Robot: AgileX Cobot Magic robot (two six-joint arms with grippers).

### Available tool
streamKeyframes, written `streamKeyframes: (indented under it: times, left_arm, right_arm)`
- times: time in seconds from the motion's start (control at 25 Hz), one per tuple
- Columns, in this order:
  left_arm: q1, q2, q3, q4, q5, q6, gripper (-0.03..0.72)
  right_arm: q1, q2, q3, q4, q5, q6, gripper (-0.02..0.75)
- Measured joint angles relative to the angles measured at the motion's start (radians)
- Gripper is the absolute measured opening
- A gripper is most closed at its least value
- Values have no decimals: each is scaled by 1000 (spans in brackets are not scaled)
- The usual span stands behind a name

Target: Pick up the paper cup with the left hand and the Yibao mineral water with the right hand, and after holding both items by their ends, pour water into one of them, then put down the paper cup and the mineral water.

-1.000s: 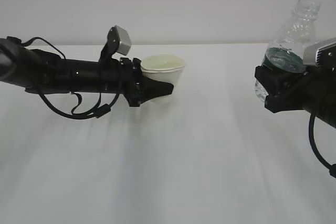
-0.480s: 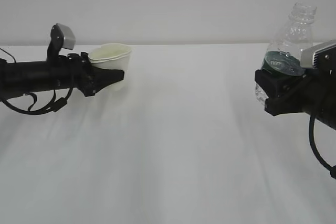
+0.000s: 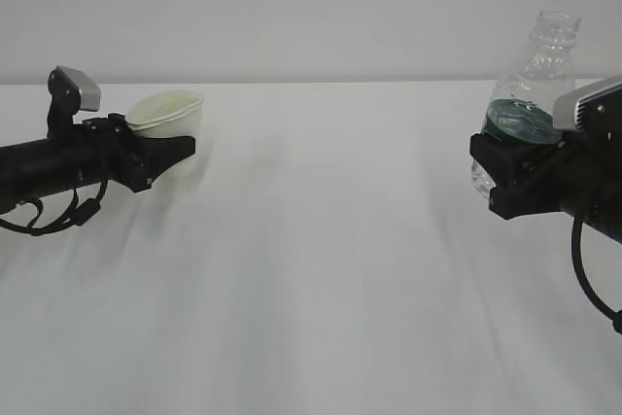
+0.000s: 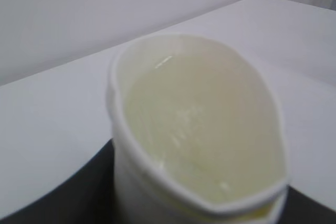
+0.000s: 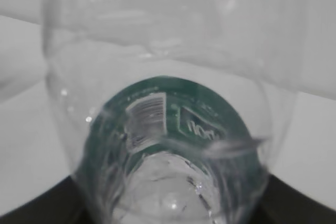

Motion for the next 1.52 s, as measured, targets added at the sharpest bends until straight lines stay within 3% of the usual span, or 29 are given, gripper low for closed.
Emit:
streamKeyframes:
  times: [0.24, 1.24, 1.52]
  left_arm:
    - [0, 0, 53, -86, 0, 47, 397]
    - [0, 110, 56, -166, -39, 148, 433]
    - [0, 112, 56, -158, -35, 151, 531]
  right_arm:
    - [0, 0, 0, -9, 5, -2, 399]
    - [0, 0, 0, -14, 16, -2, 398]
    - [0, 0, 0, -15, 16, -2, 398]
